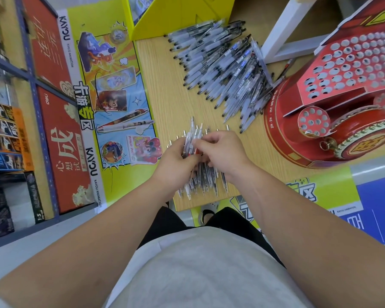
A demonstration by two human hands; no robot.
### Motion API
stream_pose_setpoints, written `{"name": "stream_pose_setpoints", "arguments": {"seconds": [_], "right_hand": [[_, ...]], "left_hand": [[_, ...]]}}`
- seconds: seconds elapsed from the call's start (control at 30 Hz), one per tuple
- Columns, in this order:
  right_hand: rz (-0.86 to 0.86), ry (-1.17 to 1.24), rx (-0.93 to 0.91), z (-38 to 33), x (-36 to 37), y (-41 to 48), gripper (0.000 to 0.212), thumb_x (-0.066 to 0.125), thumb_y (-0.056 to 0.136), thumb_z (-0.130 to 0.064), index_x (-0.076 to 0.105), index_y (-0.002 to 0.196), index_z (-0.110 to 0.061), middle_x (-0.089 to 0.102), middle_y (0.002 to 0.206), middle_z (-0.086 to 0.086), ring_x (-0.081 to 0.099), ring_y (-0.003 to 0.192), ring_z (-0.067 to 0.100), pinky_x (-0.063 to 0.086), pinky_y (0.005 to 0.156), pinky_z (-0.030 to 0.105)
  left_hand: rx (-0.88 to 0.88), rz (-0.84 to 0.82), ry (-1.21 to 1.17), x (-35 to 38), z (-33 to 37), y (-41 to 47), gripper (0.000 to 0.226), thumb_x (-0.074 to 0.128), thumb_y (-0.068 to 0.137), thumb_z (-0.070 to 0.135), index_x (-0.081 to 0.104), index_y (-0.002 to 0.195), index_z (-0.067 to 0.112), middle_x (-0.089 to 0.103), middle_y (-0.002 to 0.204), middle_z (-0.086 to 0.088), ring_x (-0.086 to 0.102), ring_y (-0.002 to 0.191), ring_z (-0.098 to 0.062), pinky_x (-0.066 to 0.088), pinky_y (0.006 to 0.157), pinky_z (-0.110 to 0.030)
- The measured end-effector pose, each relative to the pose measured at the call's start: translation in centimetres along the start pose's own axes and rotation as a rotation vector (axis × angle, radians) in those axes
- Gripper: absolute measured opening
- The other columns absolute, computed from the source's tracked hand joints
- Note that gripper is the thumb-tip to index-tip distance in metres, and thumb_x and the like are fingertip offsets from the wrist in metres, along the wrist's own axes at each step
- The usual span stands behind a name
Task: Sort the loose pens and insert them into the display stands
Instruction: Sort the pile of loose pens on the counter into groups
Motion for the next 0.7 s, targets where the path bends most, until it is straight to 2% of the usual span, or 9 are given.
{"name": "stream_pose_setpoints", "arguments": {"seconds": [0.07,0.13,0.2,0.27,0.33,0.43,0.5,0.57,0.7], "right_hand": [[0.012,0.007,0.005,0.2,-0.2,0.0,0.024,0.075,0.086,-0.021,0.070,0.081,0.002,0.065,0.064,0.006,0.063,0.054,0.009,0.046,0.048,0.025],[0.015,0.004,0.014,0.4,-0.2,0.1,0.029,0.076,0.086,-0.021,0.067,0.083,0.006,0.063,0.067,0.009,0.064,0.054,0.010,0.046,0.048,0.024],[0.009,-0.018,0.020,0.5,-0.2,0.2,0.032,0.077,0.085,-0.022,0.066,0.084,0.008,0.063,0.067,0.010,0.064,0.053,0.009,0.047,0.048,0.024],[0.022,-0.052,0.011,0.7,-0.5,0.4,0.034,0.076,0.084,-0.020,0.063,0.082,0.011,0.060,0.063,0.010,0.062,0.052,0.012,0.047,0.050,0.029],[0.054,-0.109,0.002,1.1,-1.2,0.9,0.029,0.075,0.082,-0.018,0.063,0.076,0.007,0.059,0.056,0.005,0.062,0.053,0.018,0.050,0.051,0.038],[0.081,-0.244,-0.018,1.4,-2.0,1.5,0.023,0.072,0.079,-0.020,0.062,0.066,-0.003,0.062,0.052,0.009,0.063,0.051,0.031,0.057,0.056,0.051],[0.083,-0.363,-0.049,1.3,-1.9,1.6,0.027,0.072,0.079,-0.025,0.064,0.070,-0.001,0.066,0.061,0.017,0.065,0.054,0.034,0.060,0.063,0.049],[0.084,-0.439,-0.084,1.1,-1.6,1.8,0.030,0.073,0.080,-0.027,0.066,0.074,0.002,0.067,0.068,0.021,0.061,0.054,0.031,0.060,0.067,0.048],[0.090,-0.511,-0.117,0.8,-1.2,1.8,0.031,0.077,0.082,-0.031,0.069,0.081,-0.001,0.071,0.078,0.015,0.068,0.073,0.028,0.059,0.070,0.042]], "left_hand": [[-0.034,-0.032,-0.090,0.0,-0.4,-0.1,0.031,0.050,0.097,0.008,0.066,0.113,0.029,0.075,0.102,-0.003,0.071,0.095,-0.027,0.059,0.084,-0.041],[-0.030,-0.034,-0.093,-0.2,-0.7,-0.1,0.038,0.047,0.099,0.006,0.066,0.118,0.032,0.075,0.110,-0.002,0.070,0.105,-0.025,0.057,0.094,-0.047],[-0.011,-0.009,-0.083,-0.4,-1.0,0.0,0.034,0.048,0.100,0.005,0.066,0.120,0.026,0.075,0.107,-0.005,0.071,0.100,-0.027,0.058,0.089,-0.047],[-0.007,0.040,-0.108,-0.9,-1.2,0.2,0.025,0.052,0.100,0.003,0.065,0.116,0.017,0.072,0.098,-0.013,0.068,0.082,-0.026,0.059,0.072,-0.045],[-0.018,0.116,-0.122,-1.7,-1.5,0.4,0.023,0.054,0.099,0.002,0.063,0.118,0.011,0.067,0.090,-0.012,0.063,0.070,-0.017,0.058,0.062,-0.034],[-0.019,0.286,-0.031,-3.8,-2.3,0.8,0.029,0.053,0.099,0.004,0.061,0.124,0.017,0.066,0.093,-0.010,0.064,0.062,-0.009,0.063,0.067,-0.035],[0.004,0.362,0.053,-4.9,-2.8,1.0,0.025,0.052,0.096,0.005,0.064,0.106,0.024,0.065,0.087,-0.014,0.065,0.063,-0.024,0.059,0.063,-0.046],[0.021,0.407,0.162,-5.4,-3.4,1.4,0.015,0.050,0.092,0.007,0.060,0.095,0.018,0.060,0.077,-0.018,0.057,0.064,-0.038,0.050,0.054,-0.048],[-0.027,0.456,0.202,-5.2,-4.7,1.9,0.017,0.050,0.095,0.008,0.062,0.106,0.012,0.055,0.074,-0.011,0.055,0.067,-0.036,0.051,0.062,-0.044]]}}
Point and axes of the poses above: each hand's wrist, its own y-axis towards the middle knuckle, its own x-axis out of the palm, z = x × y, the point moved 7 cm from there along y, towards the middle knuckle
